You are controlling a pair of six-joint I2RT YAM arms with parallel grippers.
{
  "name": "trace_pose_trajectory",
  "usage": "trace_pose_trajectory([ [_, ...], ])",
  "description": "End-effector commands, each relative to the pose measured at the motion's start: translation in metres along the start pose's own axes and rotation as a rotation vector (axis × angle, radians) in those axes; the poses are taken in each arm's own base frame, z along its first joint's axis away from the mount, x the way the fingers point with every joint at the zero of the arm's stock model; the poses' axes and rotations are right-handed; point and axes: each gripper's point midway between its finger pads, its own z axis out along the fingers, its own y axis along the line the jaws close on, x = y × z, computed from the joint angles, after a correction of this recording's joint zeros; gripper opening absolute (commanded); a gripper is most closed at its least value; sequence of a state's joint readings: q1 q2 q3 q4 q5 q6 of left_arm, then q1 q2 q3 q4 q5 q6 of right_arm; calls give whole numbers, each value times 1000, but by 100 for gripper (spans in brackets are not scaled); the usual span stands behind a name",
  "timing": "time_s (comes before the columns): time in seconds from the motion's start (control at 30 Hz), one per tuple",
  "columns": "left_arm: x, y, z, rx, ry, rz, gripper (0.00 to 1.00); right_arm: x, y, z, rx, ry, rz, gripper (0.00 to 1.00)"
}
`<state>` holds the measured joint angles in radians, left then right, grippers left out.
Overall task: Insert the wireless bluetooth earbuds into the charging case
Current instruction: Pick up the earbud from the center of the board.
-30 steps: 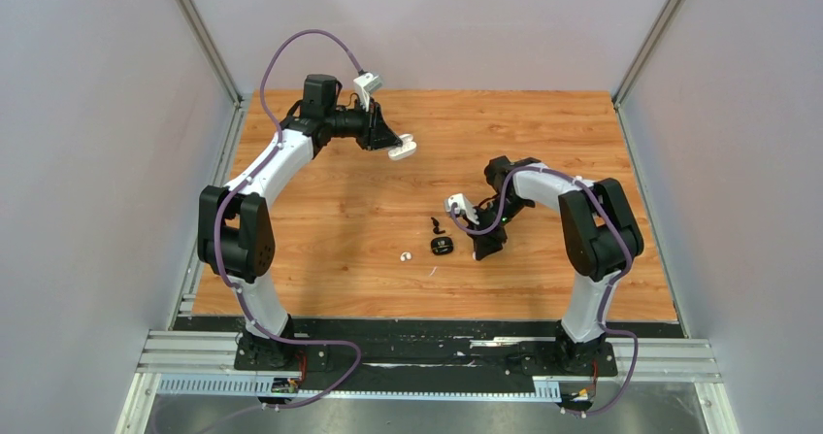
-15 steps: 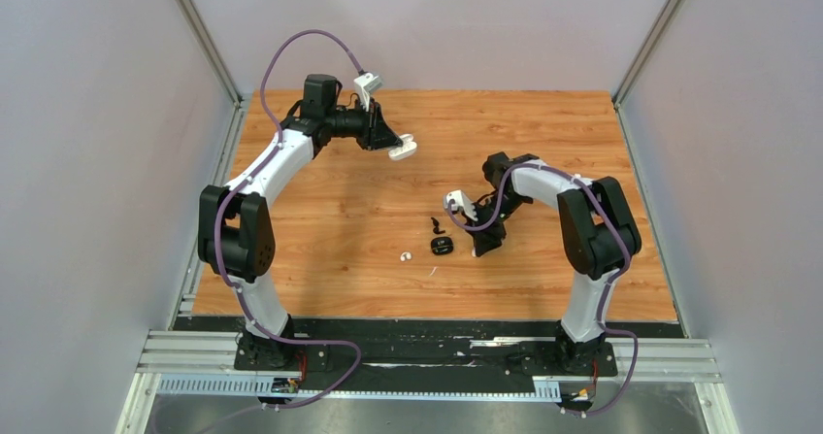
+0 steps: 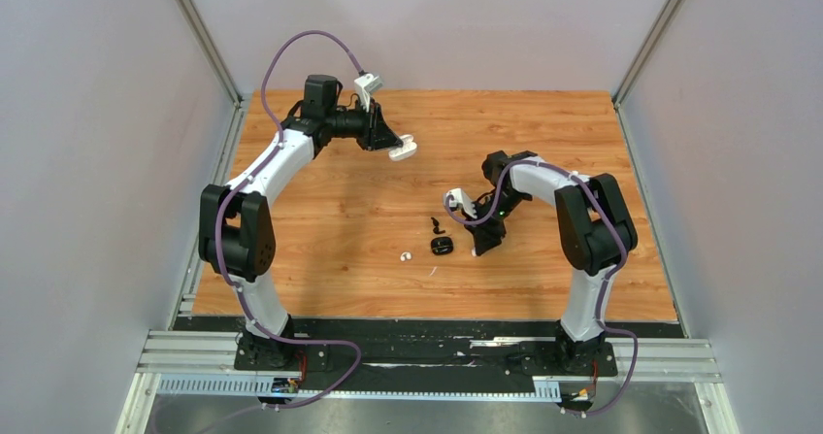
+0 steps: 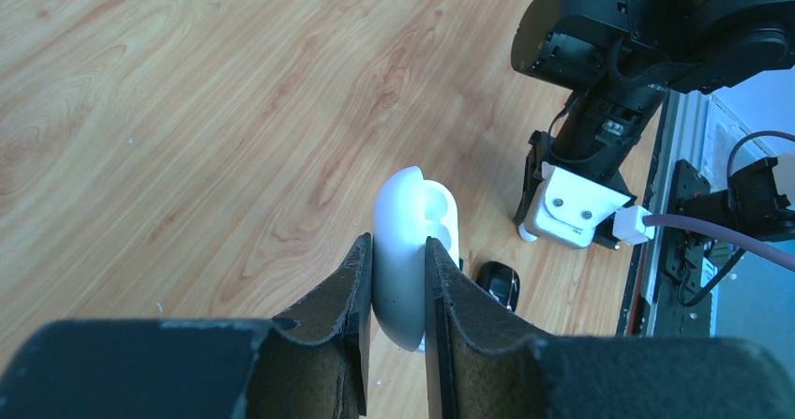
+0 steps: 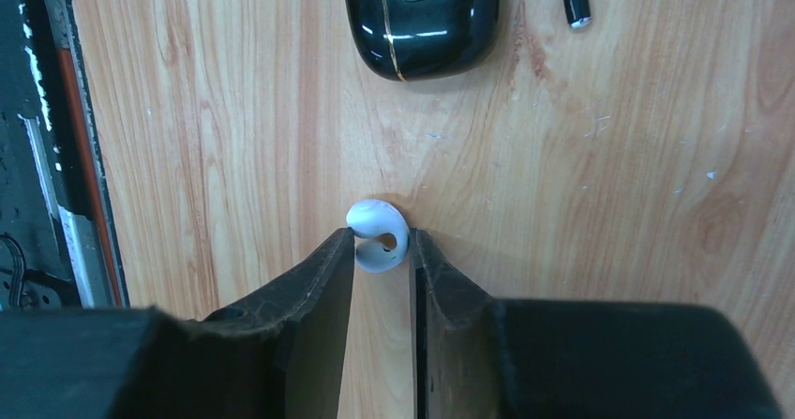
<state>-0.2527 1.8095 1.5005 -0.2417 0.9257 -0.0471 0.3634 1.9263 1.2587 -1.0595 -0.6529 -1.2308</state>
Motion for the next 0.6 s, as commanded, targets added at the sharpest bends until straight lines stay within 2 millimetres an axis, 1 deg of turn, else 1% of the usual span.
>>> trace_pose_trajectory([
  [0.0,-10,0,-1,14,-28,30,0,-10,-9,-4,13,-33,7,28],
  [0.13,-11,0,-1,14,-26,32,0,-23,-21,-17,21,-93,73,28],
  [0.23,-10,1,-1,15,-26,30,0,-25,-30,-23,30,-106,93,29],
  [0.57,-11,1,0,17,-23,30,0,-20,-34,-17,20,-93,80,29],
])
